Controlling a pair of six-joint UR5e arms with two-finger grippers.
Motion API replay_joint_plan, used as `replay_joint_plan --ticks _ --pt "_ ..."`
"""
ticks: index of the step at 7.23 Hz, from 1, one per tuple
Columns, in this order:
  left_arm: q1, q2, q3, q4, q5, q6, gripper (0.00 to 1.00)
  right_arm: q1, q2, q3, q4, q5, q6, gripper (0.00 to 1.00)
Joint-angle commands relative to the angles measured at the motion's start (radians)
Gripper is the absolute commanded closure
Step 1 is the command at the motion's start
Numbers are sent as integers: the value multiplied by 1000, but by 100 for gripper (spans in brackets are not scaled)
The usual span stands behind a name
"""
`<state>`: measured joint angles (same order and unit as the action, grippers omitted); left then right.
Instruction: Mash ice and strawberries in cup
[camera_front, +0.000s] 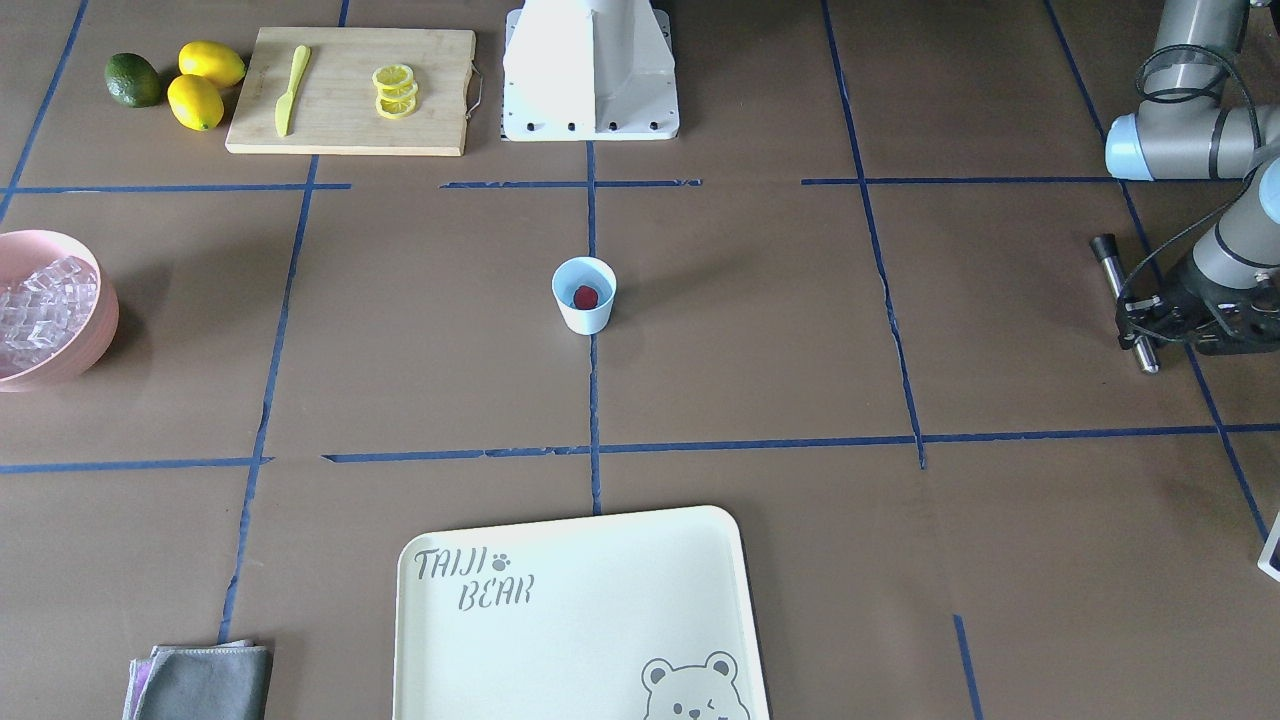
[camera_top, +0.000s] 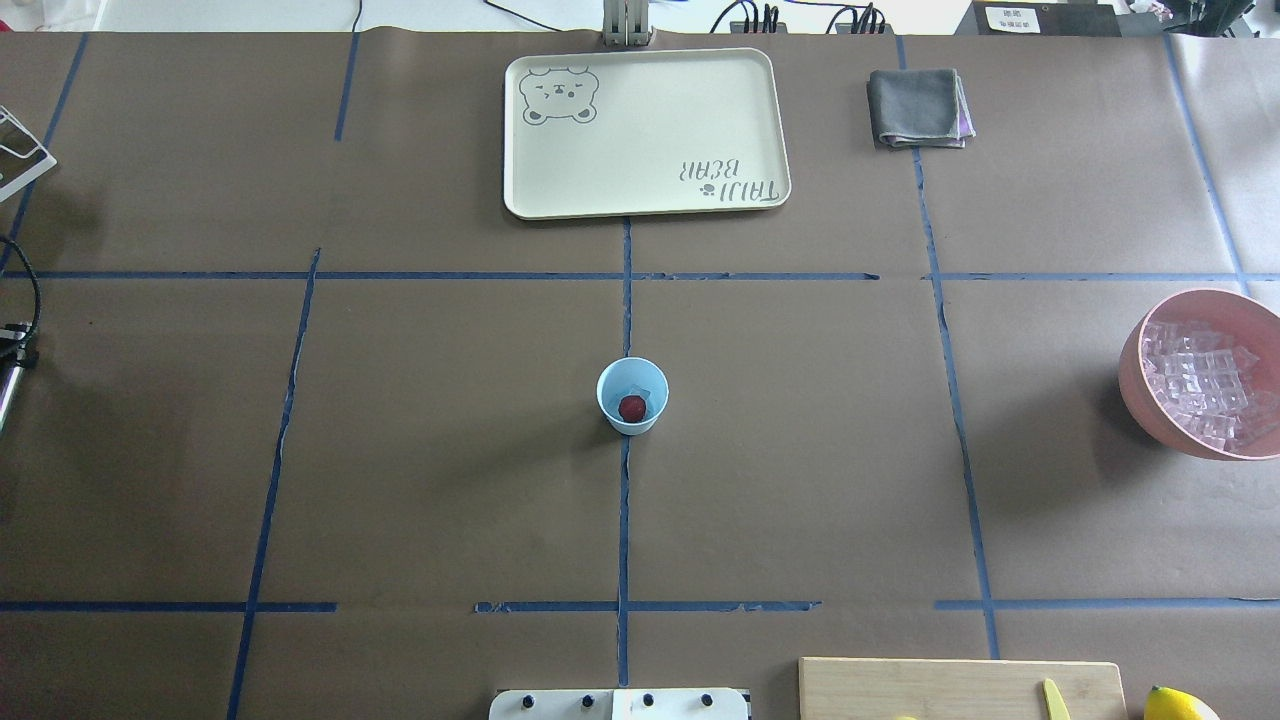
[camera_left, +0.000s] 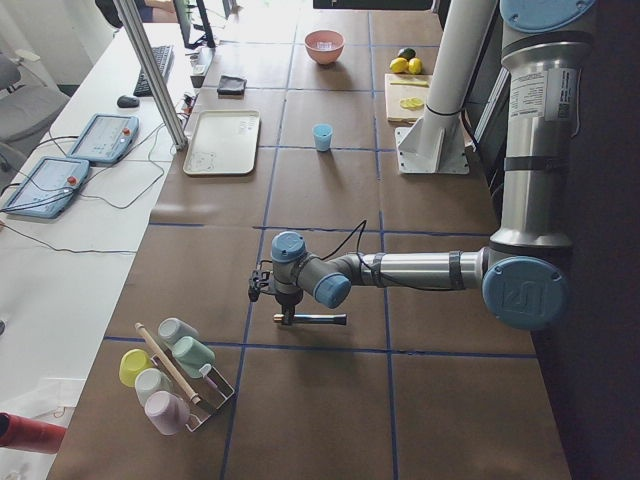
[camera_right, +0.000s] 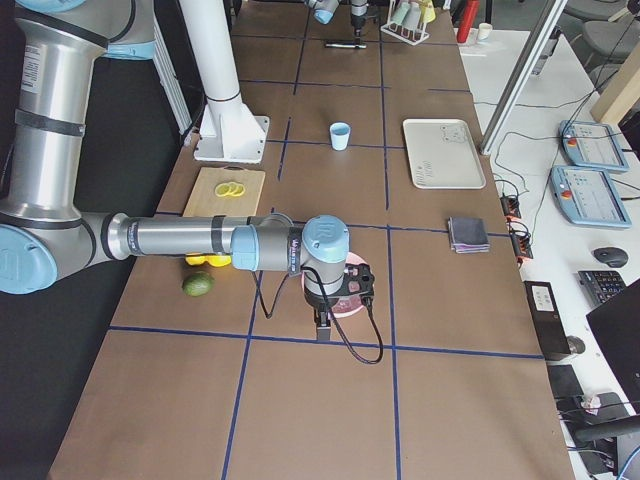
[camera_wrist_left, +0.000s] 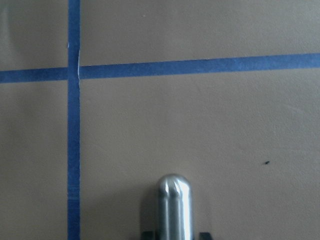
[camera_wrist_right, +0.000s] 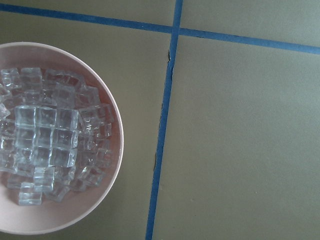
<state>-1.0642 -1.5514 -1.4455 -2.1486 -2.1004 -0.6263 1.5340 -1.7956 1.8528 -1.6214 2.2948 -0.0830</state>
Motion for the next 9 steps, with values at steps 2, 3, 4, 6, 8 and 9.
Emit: replay_joint_plan --ticks 2,3,4,6,8,9 --pt "-8 -6 -41 33 -39 78 0 0 1 0 0 0 0 0" --pt "-57 -6 -65 124 -74 202 0 0 1 0 0 0 0 1" --pt "-144 -7 -131 265 -85 347 0 0 1 0 0 0 0 0" --pt "-315 -13 -232 537 -98 602 0 0 2 0 0 0 0 0" --pt "-541 -12 -231 662 -326 645 0 0 4 -1 0 0 0 0" --pt "-574 -1 -228 662 -329 668 0 0 4 -3 0 0 0 0"
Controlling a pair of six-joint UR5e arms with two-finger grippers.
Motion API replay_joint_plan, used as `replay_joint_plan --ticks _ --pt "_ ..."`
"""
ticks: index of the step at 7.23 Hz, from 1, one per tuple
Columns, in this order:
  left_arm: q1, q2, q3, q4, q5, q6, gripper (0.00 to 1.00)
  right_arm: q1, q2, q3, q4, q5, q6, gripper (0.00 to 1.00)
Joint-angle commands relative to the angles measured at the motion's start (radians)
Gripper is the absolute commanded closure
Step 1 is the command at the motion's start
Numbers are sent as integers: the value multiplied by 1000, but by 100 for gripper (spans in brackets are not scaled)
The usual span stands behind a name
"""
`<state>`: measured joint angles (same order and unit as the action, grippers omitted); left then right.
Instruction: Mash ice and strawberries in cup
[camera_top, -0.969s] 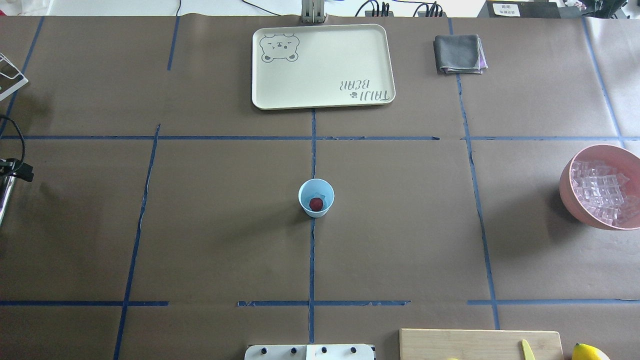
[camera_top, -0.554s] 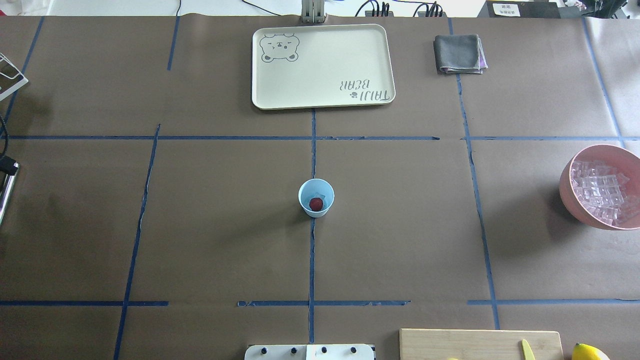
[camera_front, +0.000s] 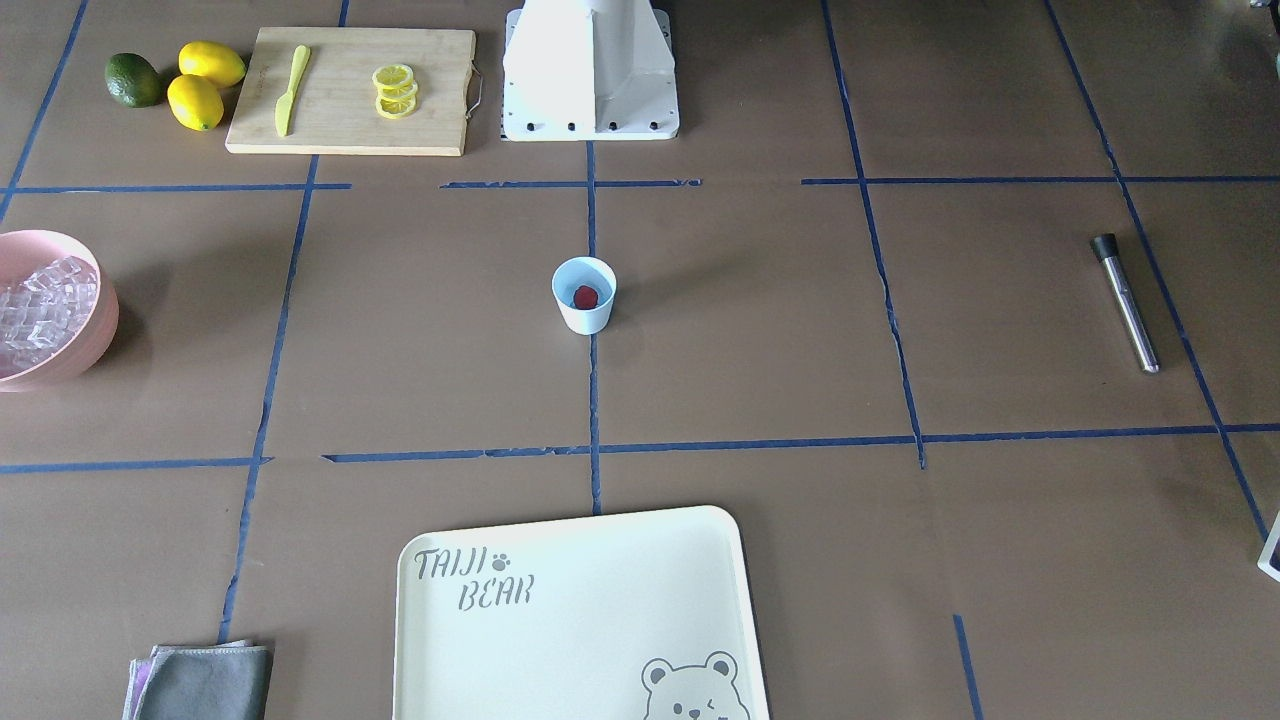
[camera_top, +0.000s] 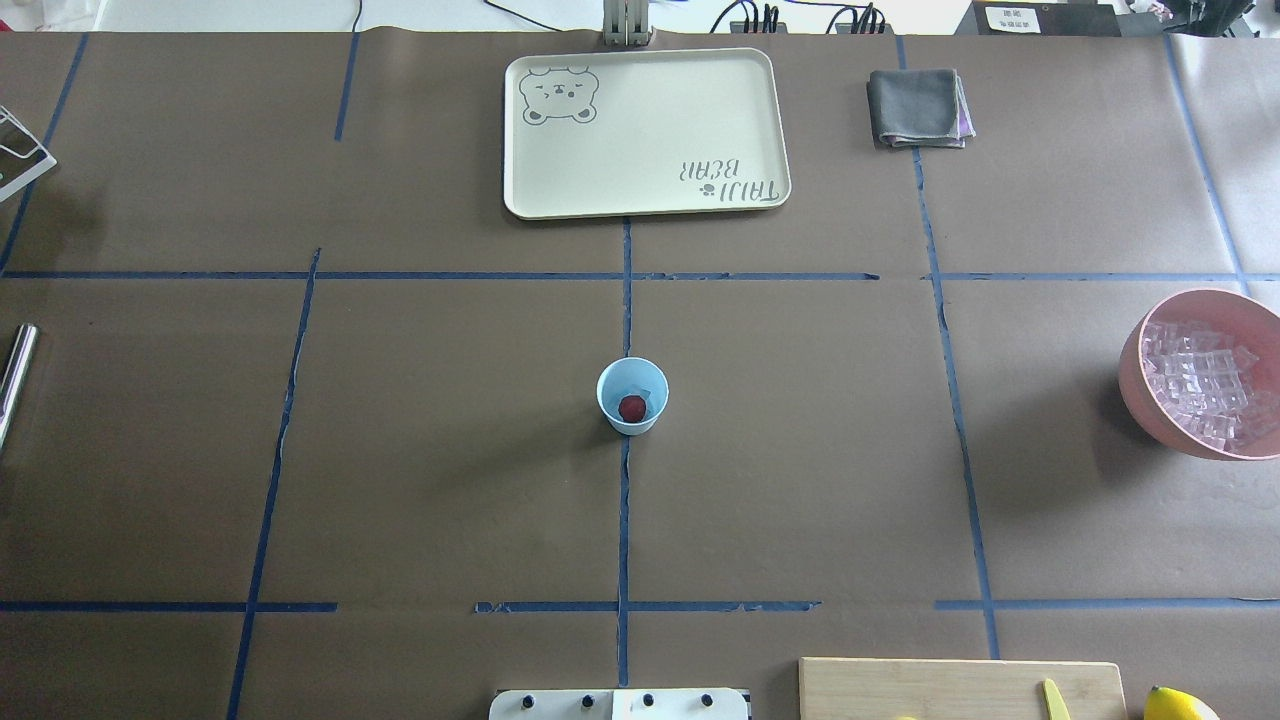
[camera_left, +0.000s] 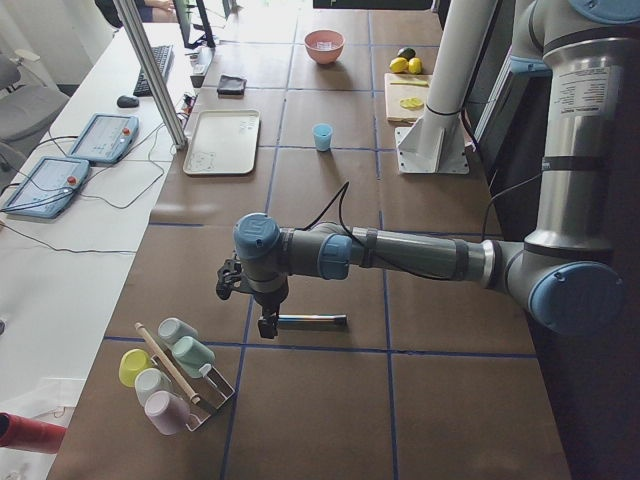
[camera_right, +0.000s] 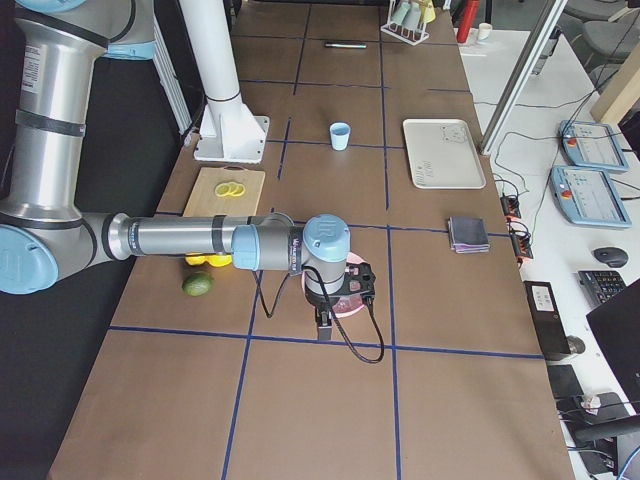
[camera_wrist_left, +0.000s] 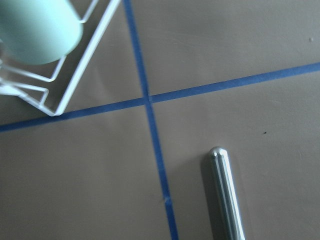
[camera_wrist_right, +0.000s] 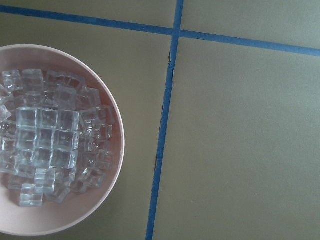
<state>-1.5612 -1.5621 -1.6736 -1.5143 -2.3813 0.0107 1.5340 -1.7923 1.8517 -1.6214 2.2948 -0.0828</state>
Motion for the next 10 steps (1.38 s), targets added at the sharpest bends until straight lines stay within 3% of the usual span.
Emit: replay_joint_plan --ticks 1,10 --pt "-94 60 -5 14 -50 110 0 0 1 0 0 0 0 1" --pt "-88 79 3 -14 -41 120 0 -2 5 -2 0 0 0 0"
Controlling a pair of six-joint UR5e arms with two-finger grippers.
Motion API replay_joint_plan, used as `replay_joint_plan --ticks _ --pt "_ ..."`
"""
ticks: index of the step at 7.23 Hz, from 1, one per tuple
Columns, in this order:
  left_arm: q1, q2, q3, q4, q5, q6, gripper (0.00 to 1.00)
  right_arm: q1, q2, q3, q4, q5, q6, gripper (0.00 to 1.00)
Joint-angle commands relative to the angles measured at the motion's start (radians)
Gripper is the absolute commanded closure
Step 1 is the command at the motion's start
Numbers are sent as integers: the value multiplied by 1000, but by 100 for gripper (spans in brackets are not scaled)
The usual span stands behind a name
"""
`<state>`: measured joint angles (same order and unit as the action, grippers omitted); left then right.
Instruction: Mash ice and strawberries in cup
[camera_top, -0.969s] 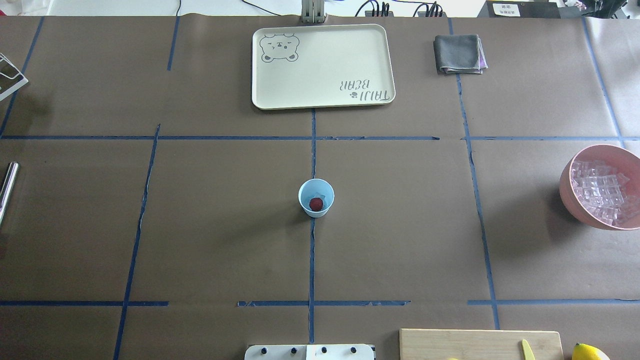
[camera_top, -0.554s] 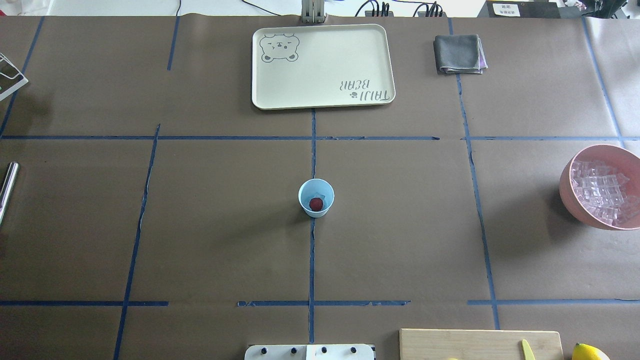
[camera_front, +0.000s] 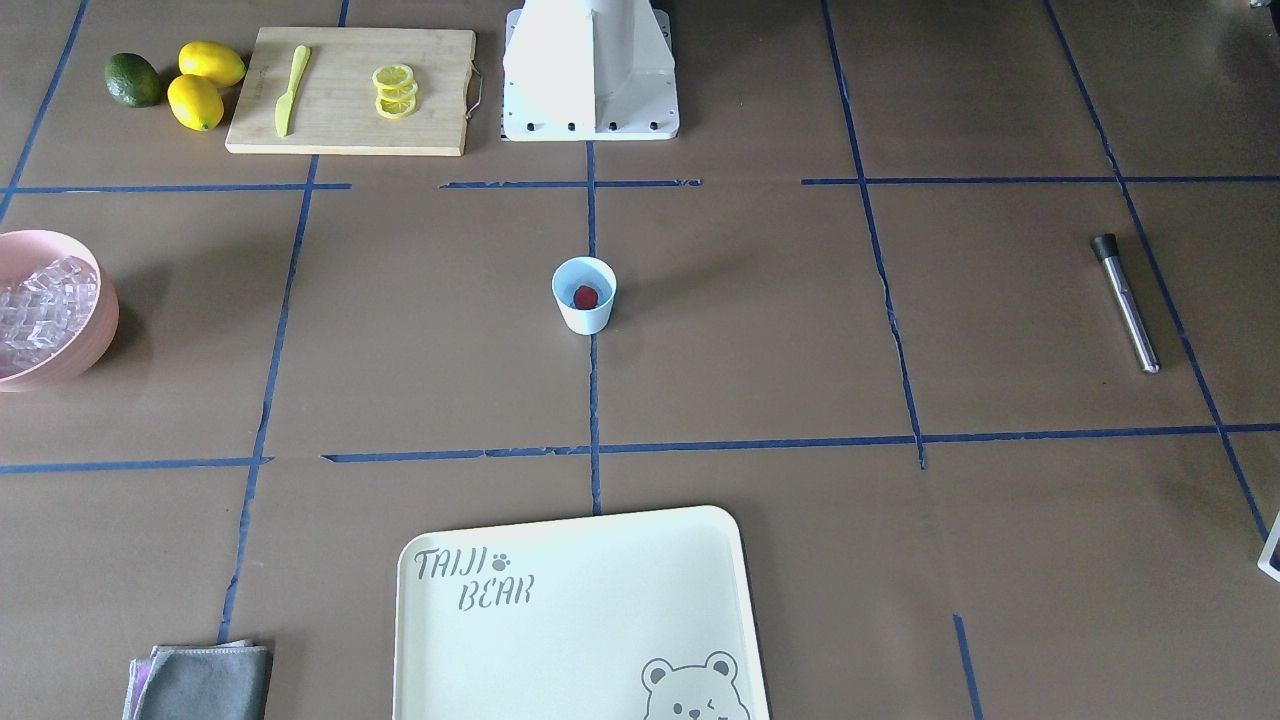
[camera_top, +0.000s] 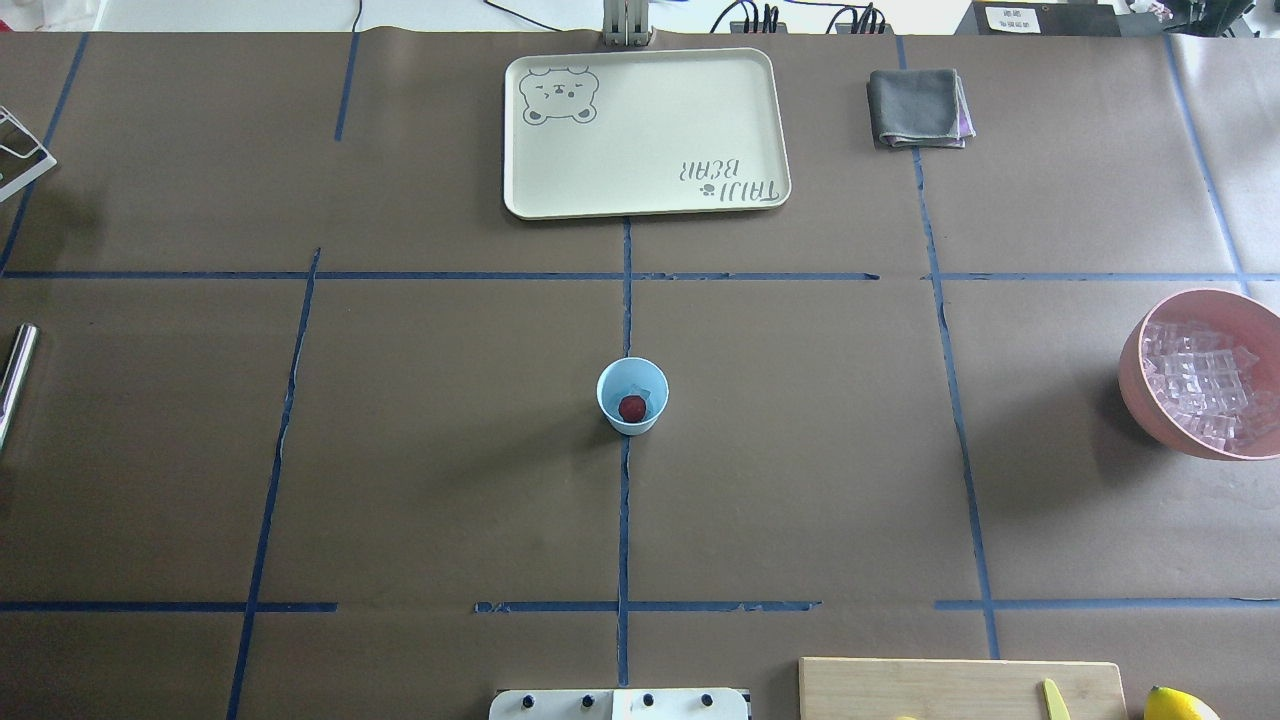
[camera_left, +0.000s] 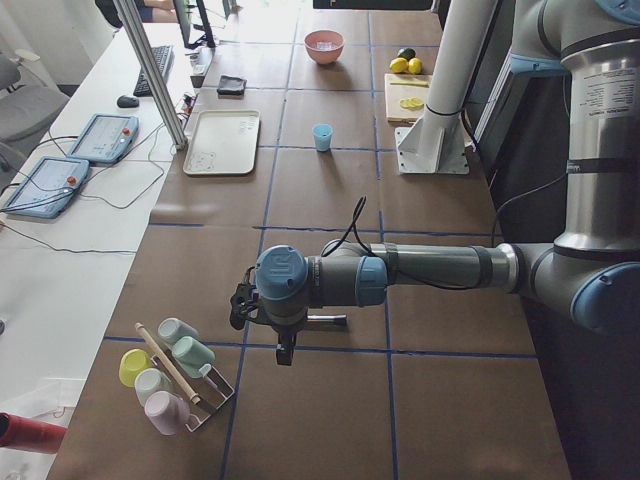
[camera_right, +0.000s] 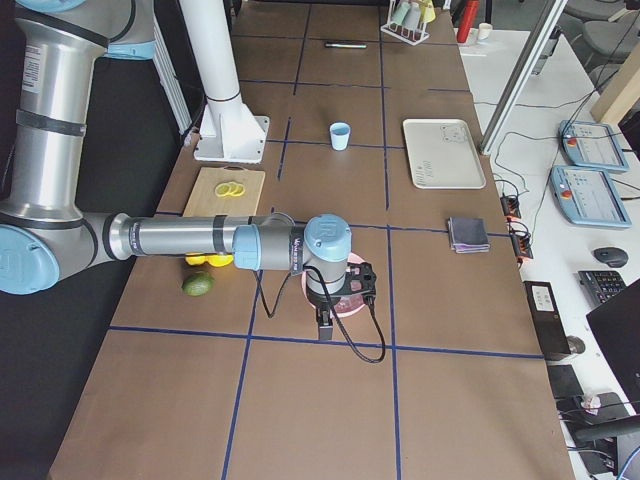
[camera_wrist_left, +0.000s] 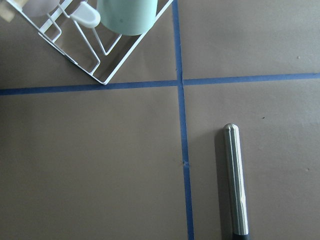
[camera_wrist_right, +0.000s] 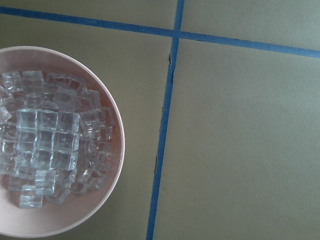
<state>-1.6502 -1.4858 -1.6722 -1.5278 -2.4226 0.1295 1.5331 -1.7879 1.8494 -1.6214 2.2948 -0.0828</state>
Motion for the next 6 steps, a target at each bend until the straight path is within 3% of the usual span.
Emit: replay_joint_plan --ticks 1,6 --pt "3 1 3 0 0 4 0 -1 2 1 0 0 0 0" --pt "4 4 2 3 0 2 0 -1 1 -1 8 0 0 0"
